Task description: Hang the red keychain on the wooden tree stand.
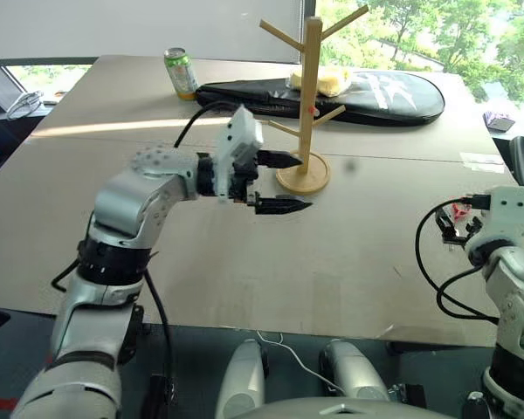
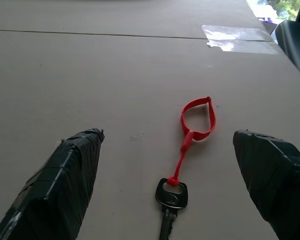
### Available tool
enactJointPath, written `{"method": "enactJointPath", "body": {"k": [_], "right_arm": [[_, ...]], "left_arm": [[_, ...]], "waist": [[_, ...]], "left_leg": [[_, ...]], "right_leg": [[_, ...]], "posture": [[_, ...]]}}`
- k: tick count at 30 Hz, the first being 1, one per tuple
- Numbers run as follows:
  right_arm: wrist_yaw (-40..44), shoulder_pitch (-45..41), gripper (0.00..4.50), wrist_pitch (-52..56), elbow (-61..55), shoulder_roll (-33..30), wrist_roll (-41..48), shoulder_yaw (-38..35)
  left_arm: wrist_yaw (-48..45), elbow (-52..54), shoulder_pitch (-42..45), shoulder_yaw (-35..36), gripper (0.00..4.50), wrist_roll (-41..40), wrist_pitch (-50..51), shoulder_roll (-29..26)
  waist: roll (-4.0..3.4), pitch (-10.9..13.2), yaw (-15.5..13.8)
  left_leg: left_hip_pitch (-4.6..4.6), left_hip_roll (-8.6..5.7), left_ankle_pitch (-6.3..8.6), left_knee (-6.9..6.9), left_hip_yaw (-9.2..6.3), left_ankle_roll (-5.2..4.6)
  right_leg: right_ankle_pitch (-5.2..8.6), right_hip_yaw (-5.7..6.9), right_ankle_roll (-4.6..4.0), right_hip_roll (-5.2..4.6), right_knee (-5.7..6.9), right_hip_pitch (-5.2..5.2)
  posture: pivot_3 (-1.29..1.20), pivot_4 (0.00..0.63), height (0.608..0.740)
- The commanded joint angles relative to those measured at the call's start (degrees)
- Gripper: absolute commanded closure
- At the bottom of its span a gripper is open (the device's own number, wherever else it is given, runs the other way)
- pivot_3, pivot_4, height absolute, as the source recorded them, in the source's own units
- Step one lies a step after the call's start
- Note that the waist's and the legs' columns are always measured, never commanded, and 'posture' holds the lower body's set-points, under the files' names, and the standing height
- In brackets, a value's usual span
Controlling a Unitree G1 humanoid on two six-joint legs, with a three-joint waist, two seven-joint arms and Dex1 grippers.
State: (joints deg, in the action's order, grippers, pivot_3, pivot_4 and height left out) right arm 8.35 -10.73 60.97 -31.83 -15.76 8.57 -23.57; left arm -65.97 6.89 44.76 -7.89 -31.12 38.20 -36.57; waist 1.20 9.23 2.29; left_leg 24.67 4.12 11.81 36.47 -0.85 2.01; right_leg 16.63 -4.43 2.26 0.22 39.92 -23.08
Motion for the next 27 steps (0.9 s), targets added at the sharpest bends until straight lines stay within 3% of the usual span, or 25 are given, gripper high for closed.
{"method": "enactJointPath", "body": {"k": [1,21,25,27], "right_arm": [[-0.59,-3.37,0.05,-0.83,5.84,-1.46,0.47,-0.79],[-8.33,-9.00,0.05,-3.00,19.76,2.53,2.42,-5.01],[-8.42,-8.23,1.23,-4.27,20.70,2.60,2.67,-4.73],[-8.37,-7.72,2.24,-4.70,20.75,2.59,2.77,-4.44]], "left_arm": [[-1.66,-3.89,3.47,-1.89,0.00,2.70,-3.92,1.84],[-2.05,-3.57,4.23,-0.99,0.00,3.01,-2.61,1.98],[-1.90,-2.89,4.37,-0.93,0.00,2.67,-2.04,1.94],[-1.89,-2.17,4.17,-0.85,0.00,2.40,-1.70,1.85]], "waist": [[-0.02,0.01,0.03],[-0.08,0.05,0.07],[-0.09,0.05,0.09],[-0.09,0.05,0.18]], "left_leg": [[0.00,0.00,0.00,-0.02,-0.01,0.00],[0.03,0.00,0.00,-0.02,0.02,0.00],[0.03,0.00,0.00,-0.01,0.02,0.00],[0.02,0.00,0.00,-0.01,0.02,0.00]], "right_leg": [[0.00,0.00,0.00,0.01,-0.02,0.00],[-0.01,-0.04,0.01,0.00,-0.01,-0.03],[-0.01,-0.04,0.01,0.00,-0.01,-0.03],[-0.01,-0.04,0.01,0.00,0.00,-0.03]], "posture": [[0.00,0.150,0.740],[0.00,0.150,0.740],[0.00,0.150,0.740],[0.00,0.150,0.740]]}}
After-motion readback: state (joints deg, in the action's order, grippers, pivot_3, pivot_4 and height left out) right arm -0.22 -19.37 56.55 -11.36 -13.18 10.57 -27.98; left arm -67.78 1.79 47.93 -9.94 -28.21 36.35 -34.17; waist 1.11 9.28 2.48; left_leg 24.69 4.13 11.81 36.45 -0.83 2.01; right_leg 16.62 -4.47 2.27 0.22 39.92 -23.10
